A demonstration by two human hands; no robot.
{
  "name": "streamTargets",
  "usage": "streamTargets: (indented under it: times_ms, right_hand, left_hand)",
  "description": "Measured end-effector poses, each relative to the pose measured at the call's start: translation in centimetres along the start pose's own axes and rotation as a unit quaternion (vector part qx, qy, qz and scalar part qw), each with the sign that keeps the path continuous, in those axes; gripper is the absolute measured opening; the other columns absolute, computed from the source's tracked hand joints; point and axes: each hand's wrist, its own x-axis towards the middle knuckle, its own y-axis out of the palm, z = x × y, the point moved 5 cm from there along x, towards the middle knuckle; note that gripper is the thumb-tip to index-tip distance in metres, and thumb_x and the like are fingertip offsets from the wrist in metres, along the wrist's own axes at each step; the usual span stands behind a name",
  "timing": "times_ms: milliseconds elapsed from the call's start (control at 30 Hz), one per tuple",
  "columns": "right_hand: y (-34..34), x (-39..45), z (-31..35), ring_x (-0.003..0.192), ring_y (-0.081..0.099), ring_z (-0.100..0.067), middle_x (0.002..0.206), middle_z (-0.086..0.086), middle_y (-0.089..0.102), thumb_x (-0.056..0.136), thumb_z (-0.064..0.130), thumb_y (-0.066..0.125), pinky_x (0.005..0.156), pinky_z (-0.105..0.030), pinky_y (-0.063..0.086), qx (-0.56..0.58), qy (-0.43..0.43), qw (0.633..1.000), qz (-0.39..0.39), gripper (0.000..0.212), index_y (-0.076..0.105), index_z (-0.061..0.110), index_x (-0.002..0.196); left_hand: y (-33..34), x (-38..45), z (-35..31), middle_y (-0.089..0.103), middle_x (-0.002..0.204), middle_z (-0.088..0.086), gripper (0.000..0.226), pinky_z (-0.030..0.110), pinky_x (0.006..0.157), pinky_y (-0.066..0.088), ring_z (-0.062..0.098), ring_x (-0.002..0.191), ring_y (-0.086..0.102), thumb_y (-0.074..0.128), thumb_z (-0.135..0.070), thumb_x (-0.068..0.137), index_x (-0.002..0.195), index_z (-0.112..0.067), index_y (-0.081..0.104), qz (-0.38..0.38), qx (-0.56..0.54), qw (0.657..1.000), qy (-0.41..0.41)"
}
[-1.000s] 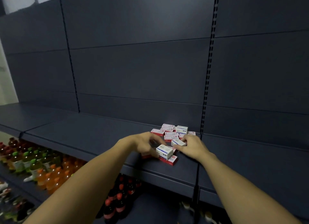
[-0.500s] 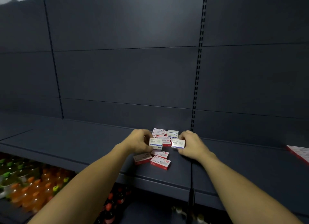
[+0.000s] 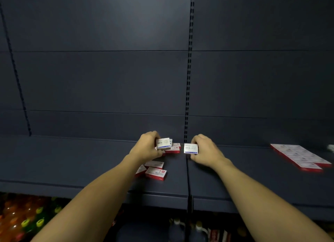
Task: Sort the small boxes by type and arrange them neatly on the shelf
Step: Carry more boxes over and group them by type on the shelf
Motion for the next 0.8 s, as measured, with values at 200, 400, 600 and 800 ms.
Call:
streamTargets:
  times_ms: [200, 400, 600, 800]
  right_hand:
    - [-1.3, -3.0, -2.0, 0.100, 0.050, -0.014, 0.103, 0.007, 0.052, 0.077, 0.025, 0.070, 0.085, -0.029, 0.047, -0.022, 0.035, 0.999, -0.024, 0.028, 0.057, 0.020, 0.101]
    - [-2.5, -6.2, -5.1, 0.102, 0.051, -0.015, 0.103, 0.007, 0.051, 0.077, 0.027, 0.069, 0.088, -0.031, 0.048, -0.045, 0.077, 0.995, -0.040, 0.028, 0.057, 0.021, 0.102]
    - [-5.3, -8.8, -8.3, 0.103, 0.050, -0.016, 0.104, 0.006, 0.051, 0.076, 0.027, 0.069, 0.088, -0.034, 0.049, -0.061, 0.100, 0.991, -0.057, 0.028, 0.057, 0.022, 0.101]
    - [-8.2, -11.3, -12.2, 0.114, 0.048, -0.017, 0.116, 0.004, 0.052, 0.081, 0.026, 0.070, 0.096, -0.033, 0.047, -0.079, 0.121, 0.988, -0.054, 0.045, 0.058, 0.017, 0.123]
  left_hand:
    - [3.1, 1.4, -3.2, 0.059, 0.095, -0.003, 0.034, 0.023, 0.069, 0.042, 0.016, 0.085, 0.056, 0.078, -0.021, 0.069, 0.097, -0.017, 0.060, 0.022, 0.010, 0.997, 0.072]
    - [7.2, 1.6, -7.6, 0.058, 0.097, -0.004, 0.034, 0.023, 0.071, 0.044, 0.014, 0.087, 0.056, 0.078, -0.024, 0.068, 0.097, -0.021, 0.060, 0.067, 0.002, 0.990, 0.126]
    - [9.7, 2.0, -12.1, 0.057, 0.099, -0.004, 0.034, 0.030, 0.075, 0.051, 0.016, 0.088, 0.057, 0.077, -0.023, 0.070, 0.099, -0.019, 0.059, 0.081, 0.000, 0.984, 0.159]
    - [11.7, 2.4, -15.7, 0.052, 0.106, -0.007, 0.049, 0.034, 0.088, 0.052, 0.016, 0.097, 0.058, 0.070, -0.018, 0.076, 0.125, -0.022, 0.061, 0.068, -0.015, 0.984, 0.165]
